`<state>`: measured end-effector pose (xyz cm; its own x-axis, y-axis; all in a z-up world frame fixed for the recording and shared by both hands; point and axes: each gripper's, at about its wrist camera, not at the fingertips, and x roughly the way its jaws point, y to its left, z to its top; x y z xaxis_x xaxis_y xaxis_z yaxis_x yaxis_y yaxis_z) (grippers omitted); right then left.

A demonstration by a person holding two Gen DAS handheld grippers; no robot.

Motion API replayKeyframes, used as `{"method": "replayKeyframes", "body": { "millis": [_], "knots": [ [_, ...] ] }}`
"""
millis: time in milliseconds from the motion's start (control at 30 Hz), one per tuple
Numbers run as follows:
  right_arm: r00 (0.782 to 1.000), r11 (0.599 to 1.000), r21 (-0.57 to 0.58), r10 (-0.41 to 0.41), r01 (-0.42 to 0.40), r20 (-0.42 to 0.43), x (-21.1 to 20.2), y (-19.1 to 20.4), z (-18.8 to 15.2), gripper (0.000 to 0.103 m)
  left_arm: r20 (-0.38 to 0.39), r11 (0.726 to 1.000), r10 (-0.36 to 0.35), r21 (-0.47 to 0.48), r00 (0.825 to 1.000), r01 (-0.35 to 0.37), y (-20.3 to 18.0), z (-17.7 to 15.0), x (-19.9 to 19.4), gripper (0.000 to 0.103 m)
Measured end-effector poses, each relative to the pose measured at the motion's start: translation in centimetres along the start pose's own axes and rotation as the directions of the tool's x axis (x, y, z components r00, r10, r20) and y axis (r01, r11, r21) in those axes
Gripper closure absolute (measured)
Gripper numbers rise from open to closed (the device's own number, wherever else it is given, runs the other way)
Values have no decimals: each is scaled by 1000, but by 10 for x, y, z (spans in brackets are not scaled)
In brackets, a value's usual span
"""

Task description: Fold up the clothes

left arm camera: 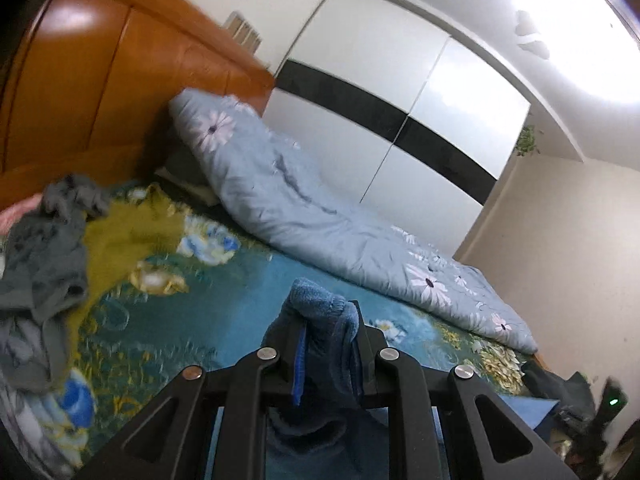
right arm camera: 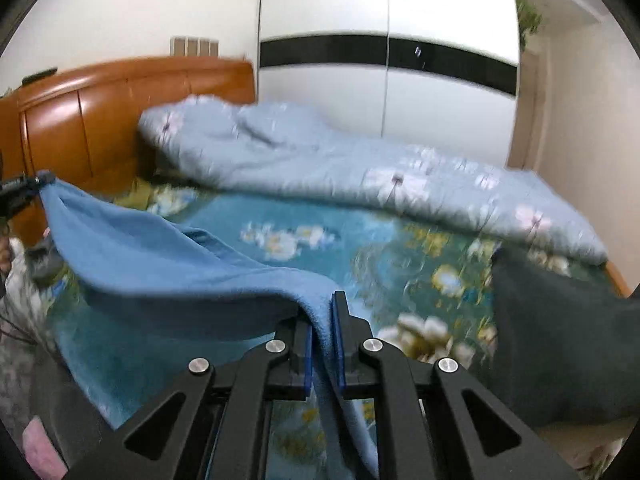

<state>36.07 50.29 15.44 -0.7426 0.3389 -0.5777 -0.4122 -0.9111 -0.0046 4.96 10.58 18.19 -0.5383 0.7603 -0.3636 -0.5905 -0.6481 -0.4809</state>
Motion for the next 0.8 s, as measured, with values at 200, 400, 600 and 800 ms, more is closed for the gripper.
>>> {"method": "replayKeyframes", "body": {
  "millis": [200, 400, 600, 800],
  "knots": [
    [990, 991, 121, 69, -54, -121, 46, -6, -38, 94, -73, 999, 31, -28, 997, -33, 19, -31, 6, 85],
    [976, 992, 104, 88, -69, -199, 67, 1, -62, 89, -138, 996, 72, -42, 988, -78, 31, -55, 21, 85],
    [982, 995, 74, 79, -67, -174, 57, 4, -58, 75, -163, 994, 76, -61, 984, -87, 37, -61, 27, 85],
    [981, 989, 105, 116, -100, -158, 47, 1, -58, 86, -169, 995, 70, -61, 983, -81, 37, -61, 27, 85]
  ]
}}
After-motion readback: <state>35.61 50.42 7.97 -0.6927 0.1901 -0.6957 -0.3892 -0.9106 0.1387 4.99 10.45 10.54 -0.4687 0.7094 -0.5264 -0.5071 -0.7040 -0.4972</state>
